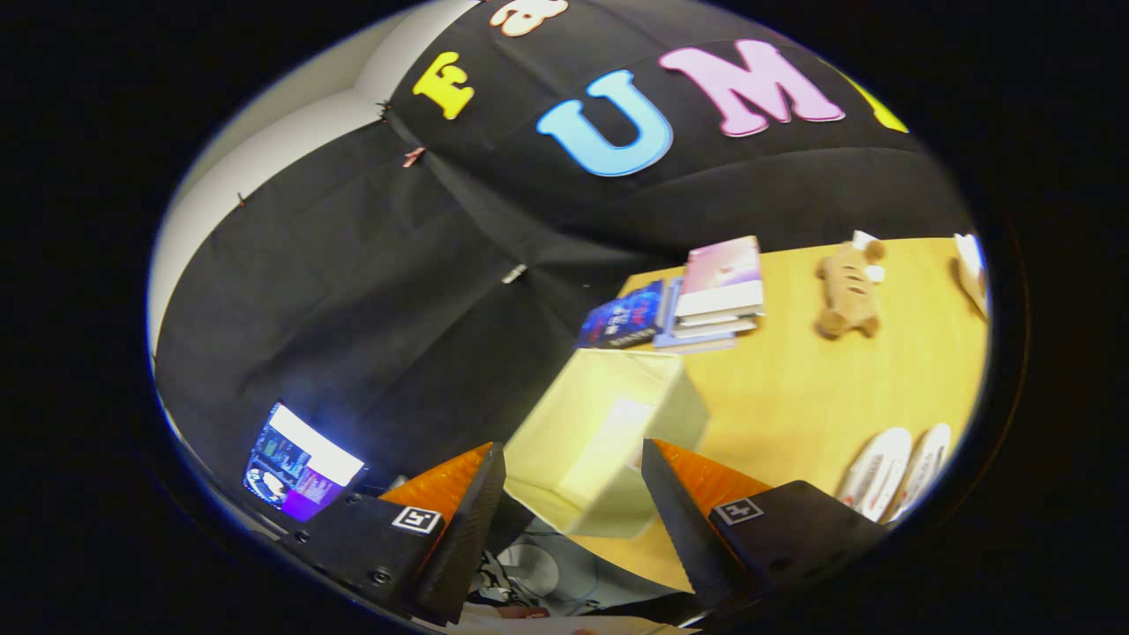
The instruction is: Open the storage box then place both shoes into the box .Put the left shoe in first, then the right shoe, with the right side of both shoes facing outward in a uniform manner.
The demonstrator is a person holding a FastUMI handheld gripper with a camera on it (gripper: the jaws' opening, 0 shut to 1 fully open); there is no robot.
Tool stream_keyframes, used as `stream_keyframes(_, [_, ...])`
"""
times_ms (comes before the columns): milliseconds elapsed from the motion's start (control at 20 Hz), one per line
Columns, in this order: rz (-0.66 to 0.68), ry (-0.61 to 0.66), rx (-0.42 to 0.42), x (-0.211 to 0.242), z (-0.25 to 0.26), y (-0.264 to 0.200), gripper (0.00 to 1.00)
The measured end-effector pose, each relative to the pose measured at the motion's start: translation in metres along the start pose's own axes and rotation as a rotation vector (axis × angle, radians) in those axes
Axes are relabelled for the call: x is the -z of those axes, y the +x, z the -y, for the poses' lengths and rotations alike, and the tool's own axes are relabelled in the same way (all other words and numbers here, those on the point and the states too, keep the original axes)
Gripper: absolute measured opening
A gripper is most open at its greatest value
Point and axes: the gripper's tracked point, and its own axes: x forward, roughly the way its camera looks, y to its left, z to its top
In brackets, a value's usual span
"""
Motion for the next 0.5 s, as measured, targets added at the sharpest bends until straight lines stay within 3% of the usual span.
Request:
stream_keyframes(250, [-0.080,-0.126,0.331,0.057,0.119,-0.053,0.96])
stream_keyframes(500, [-0.198,-0.195,0.514,0.115,0.208,-0.072,0.96])
